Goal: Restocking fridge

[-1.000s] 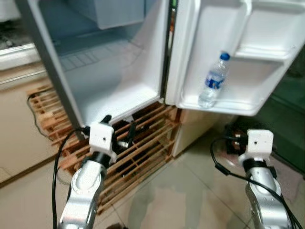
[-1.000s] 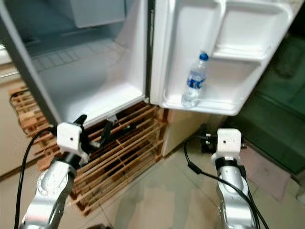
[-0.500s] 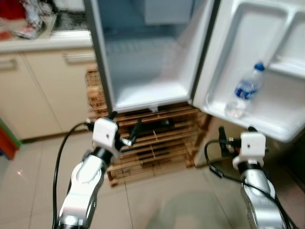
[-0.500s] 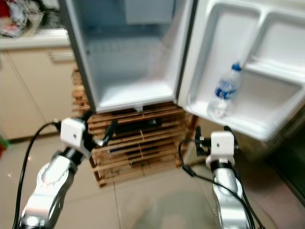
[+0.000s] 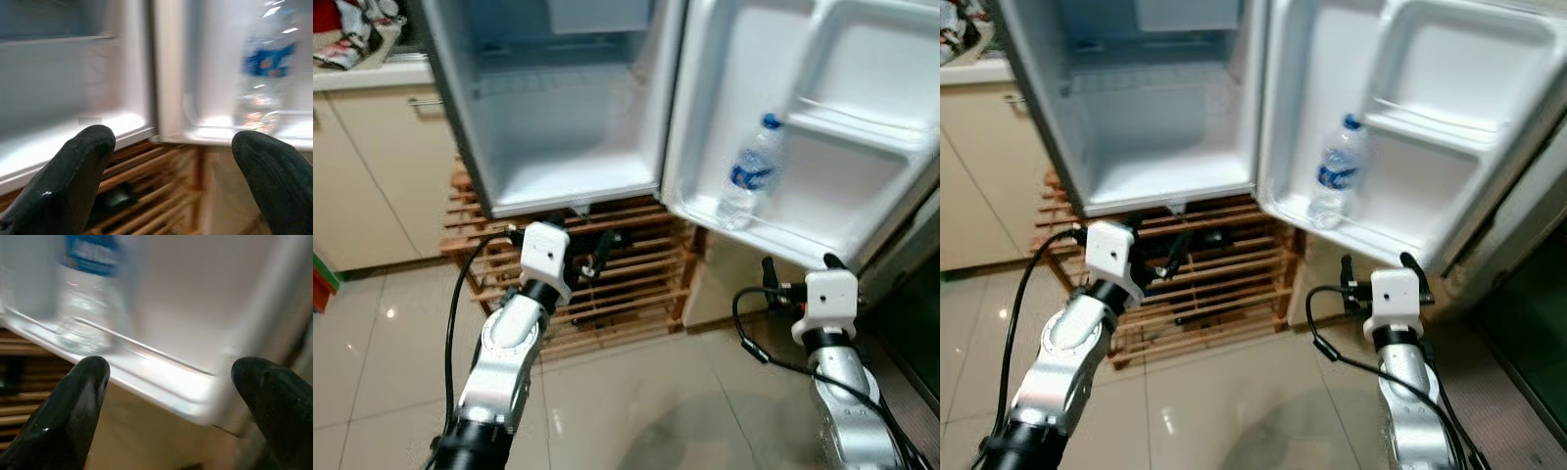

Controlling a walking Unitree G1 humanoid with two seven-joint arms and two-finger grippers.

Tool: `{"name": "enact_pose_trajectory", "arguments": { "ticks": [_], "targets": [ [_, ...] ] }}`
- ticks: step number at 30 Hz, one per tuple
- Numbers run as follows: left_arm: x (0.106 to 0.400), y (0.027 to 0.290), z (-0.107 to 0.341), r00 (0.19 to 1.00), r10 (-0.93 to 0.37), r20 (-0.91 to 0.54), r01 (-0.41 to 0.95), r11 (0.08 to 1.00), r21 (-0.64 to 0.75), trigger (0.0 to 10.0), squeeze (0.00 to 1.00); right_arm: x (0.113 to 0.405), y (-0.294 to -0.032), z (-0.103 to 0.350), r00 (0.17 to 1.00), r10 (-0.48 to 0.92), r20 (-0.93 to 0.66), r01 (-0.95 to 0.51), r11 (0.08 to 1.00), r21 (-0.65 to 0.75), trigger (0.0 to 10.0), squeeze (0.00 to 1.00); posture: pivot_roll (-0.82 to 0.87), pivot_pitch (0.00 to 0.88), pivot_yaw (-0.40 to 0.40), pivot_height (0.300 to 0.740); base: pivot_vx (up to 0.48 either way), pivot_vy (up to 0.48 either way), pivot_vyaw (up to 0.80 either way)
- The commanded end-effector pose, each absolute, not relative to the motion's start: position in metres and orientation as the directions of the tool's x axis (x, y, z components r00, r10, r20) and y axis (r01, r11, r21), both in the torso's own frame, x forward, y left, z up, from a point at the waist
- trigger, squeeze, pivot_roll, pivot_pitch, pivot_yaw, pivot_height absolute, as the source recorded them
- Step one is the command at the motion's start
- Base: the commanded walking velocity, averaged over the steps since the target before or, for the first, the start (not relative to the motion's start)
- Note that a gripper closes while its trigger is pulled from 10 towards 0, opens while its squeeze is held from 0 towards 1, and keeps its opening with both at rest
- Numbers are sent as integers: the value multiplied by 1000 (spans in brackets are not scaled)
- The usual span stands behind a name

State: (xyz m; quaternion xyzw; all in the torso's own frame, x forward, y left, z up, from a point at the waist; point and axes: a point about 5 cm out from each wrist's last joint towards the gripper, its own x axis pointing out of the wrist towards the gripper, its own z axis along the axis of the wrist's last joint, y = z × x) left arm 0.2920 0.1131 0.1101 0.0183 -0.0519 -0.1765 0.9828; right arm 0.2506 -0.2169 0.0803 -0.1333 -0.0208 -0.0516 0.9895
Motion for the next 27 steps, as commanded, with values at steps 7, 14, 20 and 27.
{"name": "enact_pose_trajectory", "arguments": {
  "ticks": [7, 14, 20, 27],
  "targets": [
    [285, 116, 112, 922, -359, 143, 358, 933, 34, 10000, 0, 254, -215, 88, 992, -84, 94, 105, 963, -250, 10000, 0, -40, 0, -4, 740, 0, -274, 0],
    [284, 112, 113, 907, -392, 151, 388, 920, 58, 10000, 0, 253, -219, 87, 993, -73, 90, 95, 960, -265, 10000, 0, -42, 0, -14, 740, 0, -480, 0],
    [290, 109, 112, 919, -371, 134, 367, 929, 57, 10000, 0, 252, -217, 85, 994, -64, 90, 86, 959, -269, 10000, 0, -46, 0, -9, 740, 284, -349, 0],
    [289, 104, 111, 904, -409, 122, 402, 912, 81, 10000, 0, 252, -217, 83, 994, -63, 83, 84, 960, -268, 10000, 0, -48, 0, -9, 740, 375, -296, 0]
  ]
}}
